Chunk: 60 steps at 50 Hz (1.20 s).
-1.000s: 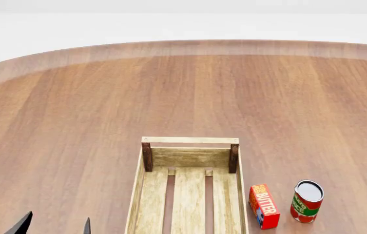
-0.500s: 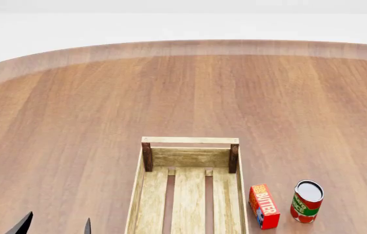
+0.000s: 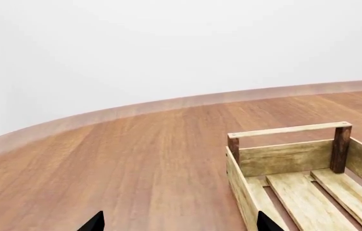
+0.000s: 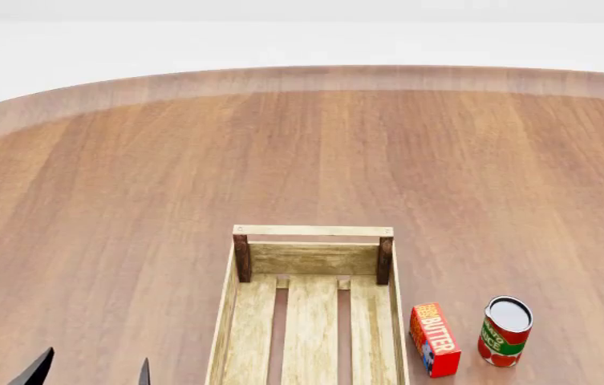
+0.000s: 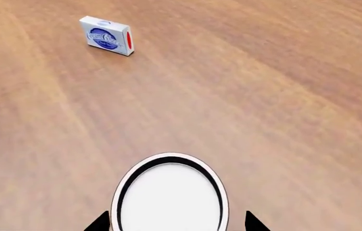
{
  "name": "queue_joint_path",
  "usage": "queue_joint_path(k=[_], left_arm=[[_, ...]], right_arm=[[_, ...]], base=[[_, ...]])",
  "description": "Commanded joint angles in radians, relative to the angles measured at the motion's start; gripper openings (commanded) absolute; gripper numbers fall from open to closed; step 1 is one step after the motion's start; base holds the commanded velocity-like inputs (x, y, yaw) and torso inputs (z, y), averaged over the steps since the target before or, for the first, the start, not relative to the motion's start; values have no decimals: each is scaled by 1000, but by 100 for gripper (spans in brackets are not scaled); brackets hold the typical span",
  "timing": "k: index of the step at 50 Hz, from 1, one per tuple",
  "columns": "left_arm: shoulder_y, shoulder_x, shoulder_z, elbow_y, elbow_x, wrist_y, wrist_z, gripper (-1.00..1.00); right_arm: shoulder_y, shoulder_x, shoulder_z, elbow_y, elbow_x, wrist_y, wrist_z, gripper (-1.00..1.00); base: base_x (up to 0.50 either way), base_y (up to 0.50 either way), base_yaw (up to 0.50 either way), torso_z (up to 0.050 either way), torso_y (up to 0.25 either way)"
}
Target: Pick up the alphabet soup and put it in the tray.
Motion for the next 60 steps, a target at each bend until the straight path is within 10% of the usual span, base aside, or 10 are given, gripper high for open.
queue_joint_path(k=[1,4,5,60], left_arm=[[7,-6,4,15,-2,-4,-8,100],[8,-8,5,21,-3,-7,-9,100],[6,-7,6,19,-3,-6,-9,100],[7,-24,25,25,-27,4,-22,100]], right_arm=[[4,1,0,11,0,-5,-2,100],[1,1,1,4,0,-6,1,100],[-1,1,2,0,0,-6,2,-100],[-265,46,172,-893,281,265,145,-100]], base=[[0,0,0,0,0],[0,0,0,0,0],[0,0,0,0,0],[0,0,0,0,0]])
